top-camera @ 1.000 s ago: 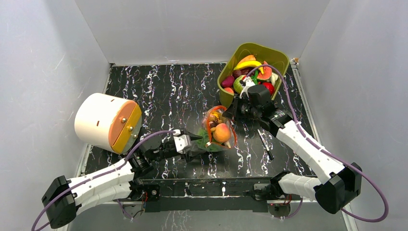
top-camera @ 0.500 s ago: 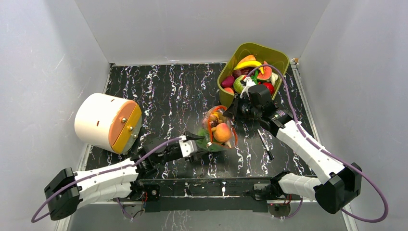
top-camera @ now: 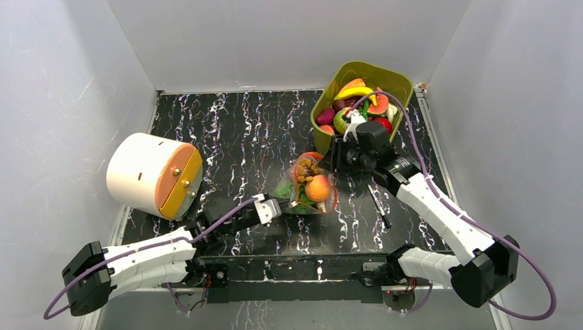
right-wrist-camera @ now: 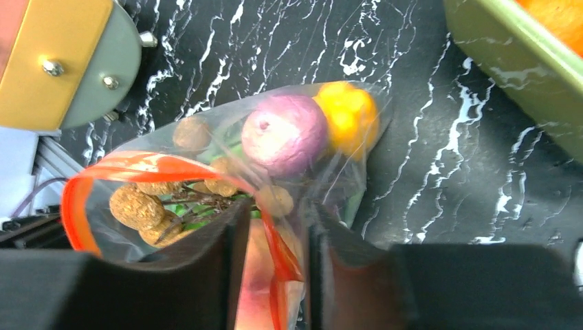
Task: Place the food in the zip-top bag and seal the zipper
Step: Zip the zipper food storage bag at the center of the board.
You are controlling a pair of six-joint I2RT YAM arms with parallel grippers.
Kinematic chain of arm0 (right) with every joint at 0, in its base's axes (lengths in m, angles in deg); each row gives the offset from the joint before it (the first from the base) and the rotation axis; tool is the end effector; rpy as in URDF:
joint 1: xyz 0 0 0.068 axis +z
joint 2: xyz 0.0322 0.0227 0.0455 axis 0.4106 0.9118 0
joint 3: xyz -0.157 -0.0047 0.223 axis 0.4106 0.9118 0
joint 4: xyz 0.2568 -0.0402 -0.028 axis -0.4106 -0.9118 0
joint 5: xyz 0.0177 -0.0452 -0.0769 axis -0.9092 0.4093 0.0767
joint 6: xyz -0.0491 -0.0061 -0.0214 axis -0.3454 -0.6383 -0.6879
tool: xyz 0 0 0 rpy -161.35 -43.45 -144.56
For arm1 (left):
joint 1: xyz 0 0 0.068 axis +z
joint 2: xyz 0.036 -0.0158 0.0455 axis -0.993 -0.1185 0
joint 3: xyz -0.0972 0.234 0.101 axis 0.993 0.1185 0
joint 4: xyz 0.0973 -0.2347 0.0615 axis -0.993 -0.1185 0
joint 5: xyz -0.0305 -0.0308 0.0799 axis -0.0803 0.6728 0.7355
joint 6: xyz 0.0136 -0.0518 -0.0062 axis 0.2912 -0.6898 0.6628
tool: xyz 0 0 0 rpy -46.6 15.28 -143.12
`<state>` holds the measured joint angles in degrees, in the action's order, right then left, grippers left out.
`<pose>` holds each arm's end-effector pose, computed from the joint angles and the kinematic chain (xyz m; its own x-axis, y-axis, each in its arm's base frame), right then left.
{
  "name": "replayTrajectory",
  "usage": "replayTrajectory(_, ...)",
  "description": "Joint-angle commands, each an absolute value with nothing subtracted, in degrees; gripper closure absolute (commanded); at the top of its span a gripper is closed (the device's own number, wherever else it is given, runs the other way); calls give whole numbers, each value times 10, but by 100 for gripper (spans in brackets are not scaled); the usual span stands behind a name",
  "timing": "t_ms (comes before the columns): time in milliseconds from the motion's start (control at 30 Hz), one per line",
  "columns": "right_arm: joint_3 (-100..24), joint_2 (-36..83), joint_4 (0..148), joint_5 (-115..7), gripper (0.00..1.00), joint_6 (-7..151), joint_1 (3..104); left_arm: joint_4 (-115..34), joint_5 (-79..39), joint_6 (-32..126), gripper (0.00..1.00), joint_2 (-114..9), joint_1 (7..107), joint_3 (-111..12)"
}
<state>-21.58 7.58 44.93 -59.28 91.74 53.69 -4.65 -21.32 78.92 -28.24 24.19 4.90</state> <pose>0.2120 0.1289 0.3236 -0.7365 0.0828 -0.6713 -0.3457 0.8070 0.4788 0.0980 -0.1745 0.2449 0.3640 0.0603 -0.9295 0.8560 0.3716 0.3593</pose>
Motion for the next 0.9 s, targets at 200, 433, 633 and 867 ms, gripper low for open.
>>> replayTrajectory(200,-300,-19,413,-601,50,674,533,-81,-225,709,100,-183,240,28)
replayTrajectory(433,-261,-104,469,-794,46,478,533,-89,-223,679,100,-169,240,31)
replayTrajectory(633,-255,-83,498,-954,46,458,535,-73,-226,669,100,-174,240,34)
replayTrajectory(867,-231,-76,524,-998,47,381,561,-77,-225,667,100,-179,239,30)
